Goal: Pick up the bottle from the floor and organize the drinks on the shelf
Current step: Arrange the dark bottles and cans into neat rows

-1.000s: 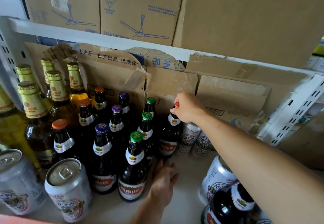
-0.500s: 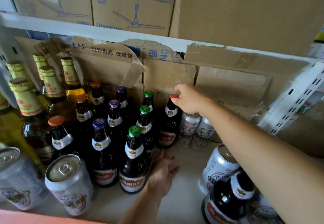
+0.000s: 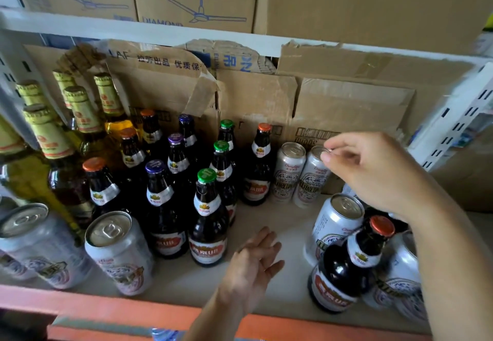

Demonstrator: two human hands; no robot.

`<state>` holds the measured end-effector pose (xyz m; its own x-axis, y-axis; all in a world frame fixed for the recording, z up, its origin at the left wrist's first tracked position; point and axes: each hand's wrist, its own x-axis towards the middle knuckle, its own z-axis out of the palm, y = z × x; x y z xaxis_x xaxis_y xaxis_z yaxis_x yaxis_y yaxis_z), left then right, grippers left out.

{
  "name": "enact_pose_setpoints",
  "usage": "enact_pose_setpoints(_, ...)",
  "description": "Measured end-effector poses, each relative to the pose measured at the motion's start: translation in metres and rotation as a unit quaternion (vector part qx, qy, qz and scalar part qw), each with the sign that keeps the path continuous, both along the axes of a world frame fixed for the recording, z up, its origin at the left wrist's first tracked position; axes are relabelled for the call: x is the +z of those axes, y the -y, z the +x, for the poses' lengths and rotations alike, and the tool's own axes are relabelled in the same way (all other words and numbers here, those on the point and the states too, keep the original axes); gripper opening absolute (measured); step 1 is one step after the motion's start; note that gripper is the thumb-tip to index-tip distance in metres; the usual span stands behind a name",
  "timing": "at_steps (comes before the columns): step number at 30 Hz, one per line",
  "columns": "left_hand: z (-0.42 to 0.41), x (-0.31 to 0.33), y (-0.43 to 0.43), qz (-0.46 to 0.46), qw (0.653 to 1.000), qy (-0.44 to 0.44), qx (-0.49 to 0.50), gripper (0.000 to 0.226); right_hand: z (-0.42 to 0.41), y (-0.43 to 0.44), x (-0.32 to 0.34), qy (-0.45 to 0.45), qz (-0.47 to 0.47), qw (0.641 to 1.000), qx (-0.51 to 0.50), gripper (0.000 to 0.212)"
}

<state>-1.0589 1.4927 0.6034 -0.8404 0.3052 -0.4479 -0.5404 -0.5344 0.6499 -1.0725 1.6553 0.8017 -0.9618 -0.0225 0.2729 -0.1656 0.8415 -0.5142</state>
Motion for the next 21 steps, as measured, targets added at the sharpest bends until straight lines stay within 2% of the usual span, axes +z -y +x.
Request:
enact_pose_setpoints(7,0.028,-0.009,-0.007,-0.005,0.998,0.056,-0.032,0.032,0.035,-0.018,-0.014,-0.012,-0.02,0.999,-0.04,0.025)
enact_pose_setpoints(15,0.043,-0.002,-0.01,-0.034,0.994,0.078,-0.065,0.027,0.074,-0.026,-0.041,0.036,0.017,0.995,-0.088,0.033)
enact_pose_setpoints(18,0.047,0.001,-0.001,-0.05,0.992,0.076,-0.092,0.025,0.081,-0.018,-0.058,0.007,0.035,0.99,-0.135,0.027)
enact_pose_setpoints(21,0.049,0.001,0.01,-0.046,0.992,0.071,-0.098,0.023,0.084,-0.008,-0.07,-0.041,-0.012,0.983,-0.179,0.022)
